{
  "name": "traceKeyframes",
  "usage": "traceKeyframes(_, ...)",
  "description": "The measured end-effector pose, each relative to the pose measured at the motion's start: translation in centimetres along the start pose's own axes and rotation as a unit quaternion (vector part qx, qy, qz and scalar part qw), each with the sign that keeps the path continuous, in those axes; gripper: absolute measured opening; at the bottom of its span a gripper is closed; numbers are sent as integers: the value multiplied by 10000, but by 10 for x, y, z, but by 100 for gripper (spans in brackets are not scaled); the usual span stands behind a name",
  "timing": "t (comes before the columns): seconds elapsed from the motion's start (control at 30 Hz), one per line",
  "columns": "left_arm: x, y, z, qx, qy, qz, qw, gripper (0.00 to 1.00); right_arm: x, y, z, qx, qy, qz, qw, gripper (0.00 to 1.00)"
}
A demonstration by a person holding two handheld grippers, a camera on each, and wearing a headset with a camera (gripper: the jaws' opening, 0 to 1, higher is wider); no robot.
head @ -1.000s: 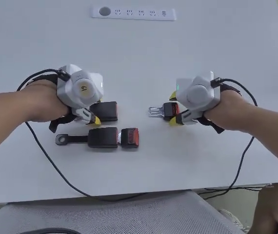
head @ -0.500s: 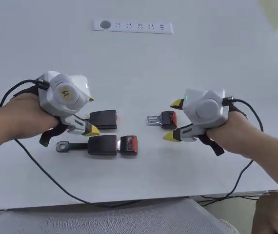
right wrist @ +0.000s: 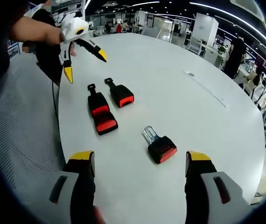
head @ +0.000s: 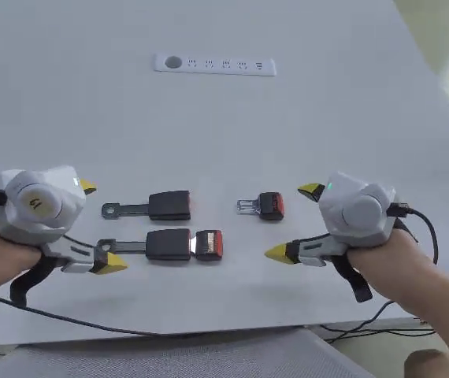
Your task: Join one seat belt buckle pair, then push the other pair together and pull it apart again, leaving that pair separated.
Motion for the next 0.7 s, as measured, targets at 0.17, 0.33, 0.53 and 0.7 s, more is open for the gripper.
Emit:
traceKeyframes(0.17,-14,10,-5,-286,-105,40,9995,93,-3,3,9,84,160,8,9998,89)
traceKeyframes(0.33,-24,16,-9,-395,-314,63,9987,100,-7,4,13,90,386,-97,9992,98)
traceKeyframes(0.53,-34,23,-8,-566,-453,93,9973,100,-13,3,17,231,468,-189,9985,100)
traceKeyframes(0.7,-39,27,-10,-755,-511,156,9957,100,-14,8,25,319,444,-198,9983,100)
Point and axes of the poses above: the centre of the closed fingertips' face, and the gripper's own axes: x roughly forward along the fingers, z roughly to its left, y roughly out of its underside, the point moved 10 cm from there along -x, roughly backward along the fingers, and after that the axes turned 14 degrees about -y, right-handed, at the moved point
